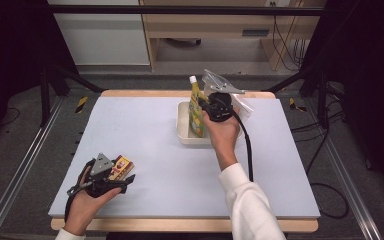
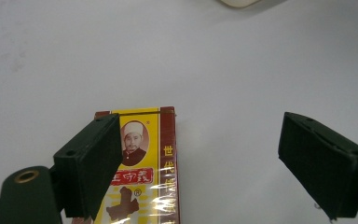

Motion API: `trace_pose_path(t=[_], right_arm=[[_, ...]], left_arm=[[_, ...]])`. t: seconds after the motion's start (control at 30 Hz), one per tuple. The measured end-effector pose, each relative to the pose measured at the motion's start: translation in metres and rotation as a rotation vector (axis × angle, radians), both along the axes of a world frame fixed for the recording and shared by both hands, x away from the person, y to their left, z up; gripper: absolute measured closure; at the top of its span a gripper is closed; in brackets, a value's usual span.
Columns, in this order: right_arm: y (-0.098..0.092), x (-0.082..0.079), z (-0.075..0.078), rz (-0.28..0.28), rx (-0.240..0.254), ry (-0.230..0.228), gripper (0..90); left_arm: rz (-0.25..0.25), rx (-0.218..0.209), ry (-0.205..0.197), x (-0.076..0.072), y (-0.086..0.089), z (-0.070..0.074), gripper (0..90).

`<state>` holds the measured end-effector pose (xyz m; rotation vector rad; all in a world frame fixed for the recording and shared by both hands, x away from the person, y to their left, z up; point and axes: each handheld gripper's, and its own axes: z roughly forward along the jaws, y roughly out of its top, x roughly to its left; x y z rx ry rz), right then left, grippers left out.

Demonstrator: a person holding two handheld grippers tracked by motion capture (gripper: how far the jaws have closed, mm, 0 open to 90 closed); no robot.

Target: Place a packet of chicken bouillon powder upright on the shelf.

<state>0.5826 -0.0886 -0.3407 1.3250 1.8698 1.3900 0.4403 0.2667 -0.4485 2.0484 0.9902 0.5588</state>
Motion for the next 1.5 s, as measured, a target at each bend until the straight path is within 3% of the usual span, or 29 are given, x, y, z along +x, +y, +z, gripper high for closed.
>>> trace_pose_path(t=[0.4,0.57,0.7,0.9,1.07,1.33,1.5], right_arm=[[0.000,-0.003,-0.006,-0.006,0.006,0.009,87.1],[-0.003,-0.012,0.002,-0.002,0.025,-0.033,71.0],[-0.007,-0.026,0.008,0.019,0.006,-0.062,62.4],[-0.017,-0.049,0.006,0.041,-0.032,-0.063,50.3],[-0.025,-0.066,-0.002,0.063,-0.067,-0.065,44.9],[-0.040,-0.090,-0.028,0.027,-0.113,-0.057,27.8],[-0.048,-0.103,-0.046,0.031,-0.141,-0.037,16.4]], left_arm=[[-0.004,0.009,-0.002,0.000,-0.001,0.000,13.3],[-0.002,0.008,0.003,0.000,0.000,0.000,13.3],[-0.003,0.007,-0.002,0.000,-0.001,0.000,13.1],[-0.008,-0.004,-0.010,-0.001,-0.001,0.001,11.1],[-0.013,-0.007,-0.011,-0.001,0.000,0.001,9.1],[-0.012,-0.018,-0.013,-0.001,0.001,0.002,7.3],[-0.022,-0.016,-0.019,-0.002,0.002,0.003,6.8]])
